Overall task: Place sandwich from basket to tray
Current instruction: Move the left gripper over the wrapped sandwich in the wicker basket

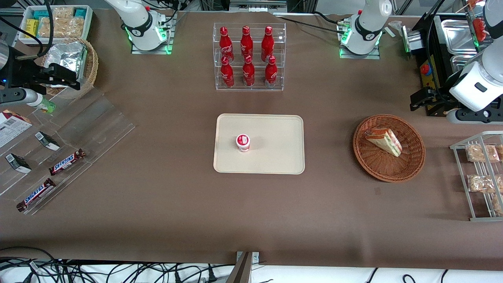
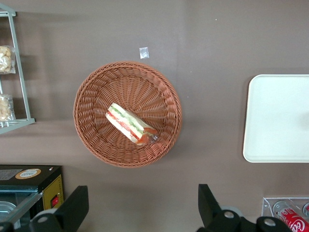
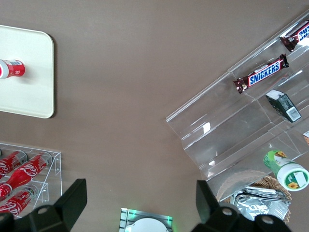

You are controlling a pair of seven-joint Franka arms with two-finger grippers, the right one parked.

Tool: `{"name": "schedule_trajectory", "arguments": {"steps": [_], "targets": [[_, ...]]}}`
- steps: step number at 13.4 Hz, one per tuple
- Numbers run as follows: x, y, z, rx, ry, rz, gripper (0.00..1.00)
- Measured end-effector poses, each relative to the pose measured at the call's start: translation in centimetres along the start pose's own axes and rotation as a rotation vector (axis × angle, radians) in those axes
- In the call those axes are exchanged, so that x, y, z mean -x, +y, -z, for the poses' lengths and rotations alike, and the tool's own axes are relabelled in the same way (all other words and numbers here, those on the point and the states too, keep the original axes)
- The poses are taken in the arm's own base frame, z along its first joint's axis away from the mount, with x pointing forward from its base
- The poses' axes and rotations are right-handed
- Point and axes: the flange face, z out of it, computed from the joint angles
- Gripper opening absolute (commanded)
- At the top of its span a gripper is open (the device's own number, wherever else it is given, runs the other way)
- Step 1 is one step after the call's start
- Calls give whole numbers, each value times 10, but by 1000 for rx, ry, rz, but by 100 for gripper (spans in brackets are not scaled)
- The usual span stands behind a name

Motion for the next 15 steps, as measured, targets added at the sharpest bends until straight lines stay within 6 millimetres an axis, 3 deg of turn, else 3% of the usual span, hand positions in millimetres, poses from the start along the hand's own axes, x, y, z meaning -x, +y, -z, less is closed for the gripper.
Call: {"name": "schedule_trajectory", "arguments": {"steps": [7, 9, 15], "targets": [[-2, -15, -10, -9, -36, 29, 100], [-7, -21, -29, -19, -55, 93, 100], [-18, -31, -115, -25, -36, 456, 100]]}}
